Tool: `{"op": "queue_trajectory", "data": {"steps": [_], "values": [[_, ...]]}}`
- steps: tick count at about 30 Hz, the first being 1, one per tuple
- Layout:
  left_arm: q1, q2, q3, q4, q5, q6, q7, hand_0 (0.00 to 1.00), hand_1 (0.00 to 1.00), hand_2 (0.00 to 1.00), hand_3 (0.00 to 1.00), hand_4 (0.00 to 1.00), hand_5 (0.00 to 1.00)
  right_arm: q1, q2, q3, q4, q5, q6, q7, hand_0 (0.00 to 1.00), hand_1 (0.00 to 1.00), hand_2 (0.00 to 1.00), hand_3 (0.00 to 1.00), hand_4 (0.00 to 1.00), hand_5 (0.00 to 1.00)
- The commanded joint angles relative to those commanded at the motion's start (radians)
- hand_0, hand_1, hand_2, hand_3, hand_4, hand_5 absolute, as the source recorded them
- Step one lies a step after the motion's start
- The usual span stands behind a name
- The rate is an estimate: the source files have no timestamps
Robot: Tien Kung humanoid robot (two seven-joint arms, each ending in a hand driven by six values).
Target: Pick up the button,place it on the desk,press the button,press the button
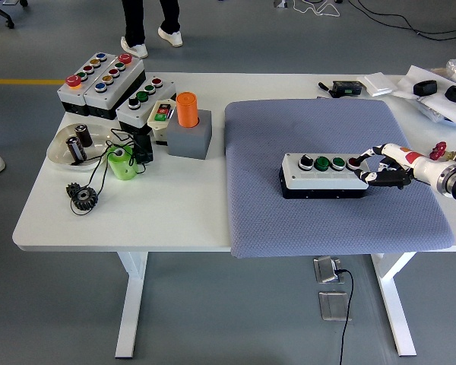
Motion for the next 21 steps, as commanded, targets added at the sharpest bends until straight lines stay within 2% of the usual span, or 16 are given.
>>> {"op": "queue_trajectory", "data": {"steps": [8, 12, 16, 21], "values": [[0.002, 0.001, 0.001, 0.0, -0.001, 0.0, 0.0, 0.655, 0.701, 0.724, 0.494, 0.318, 0.966, -0.01, -0.023, 0.087, 0.077, -0.02, -0.021, 0.016, 0.152, 0.002, 0.104, 0.736, 0.621, 0.598], [0.001, 0.002, -0.001, 0.0, 0.001, 0.0, 0.0, 0.654, 0.701, 0.723, 0.494, 0.318, 0.966, -0.005, -0.024, 0.1, 0.114, -0.024, -0.024, 0.016, 0.155, 0.002, 0.104, 0.735, 0.62, 0.598], [0.0, 0.002, 0.005, 0.0, -0.005, -0.001, -0.001, 0.655, 0.701, 0.723, 0.494, 0.319, 0.968, -0.002, -0.015, 0.081, 0.121, -0.019, -0.023, 0.015, 0.156, 0.002, 0.103, 0.735, 0.62, 0.597], [-0.002, 0.001, 0.001, 0.0, -0.003, -0.001, -0.001, 0.655, 0.701, 0.724, 0.494, 0.319, 0.969, 0.005, 0.004, 0.051, 0.098, -0.015, -0.022, 0.013, 0.157, 0.002, 0.104, 0.734, 0.619, 0.596]]}}
